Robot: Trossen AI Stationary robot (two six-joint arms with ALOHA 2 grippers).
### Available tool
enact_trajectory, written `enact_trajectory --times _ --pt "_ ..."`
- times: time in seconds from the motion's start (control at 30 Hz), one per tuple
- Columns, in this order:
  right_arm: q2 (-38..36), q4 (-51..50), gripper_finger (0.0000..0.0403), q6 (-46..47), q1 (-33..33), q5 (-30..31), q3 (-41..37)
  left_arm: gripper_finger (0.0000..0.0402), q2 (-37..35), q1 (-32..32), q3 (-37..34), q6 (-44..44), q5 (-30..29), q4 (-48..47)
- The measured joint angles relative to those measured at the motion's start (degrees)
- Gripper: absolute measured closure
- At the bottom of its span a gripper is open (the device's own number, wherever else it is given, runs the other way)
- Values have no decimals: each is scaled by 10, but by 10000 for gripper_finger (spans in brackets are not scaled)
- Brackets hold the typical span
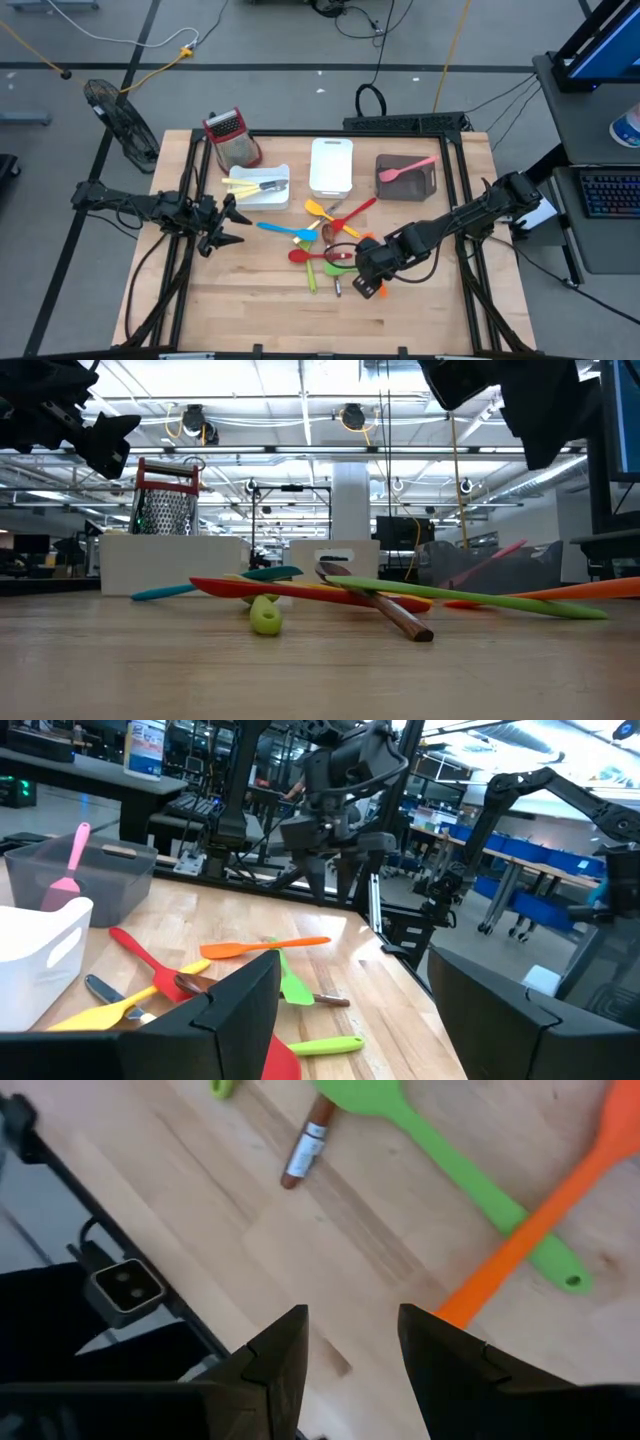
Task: Pick & Place Kitchen Items
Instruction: Put the orange spatula into the black bin
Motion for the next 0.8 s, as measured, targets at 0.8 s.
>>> enact_trajectory --times 0.8 --pt "0 176 250 -55 -1 11 0 144 0 0 0 12 0 0"
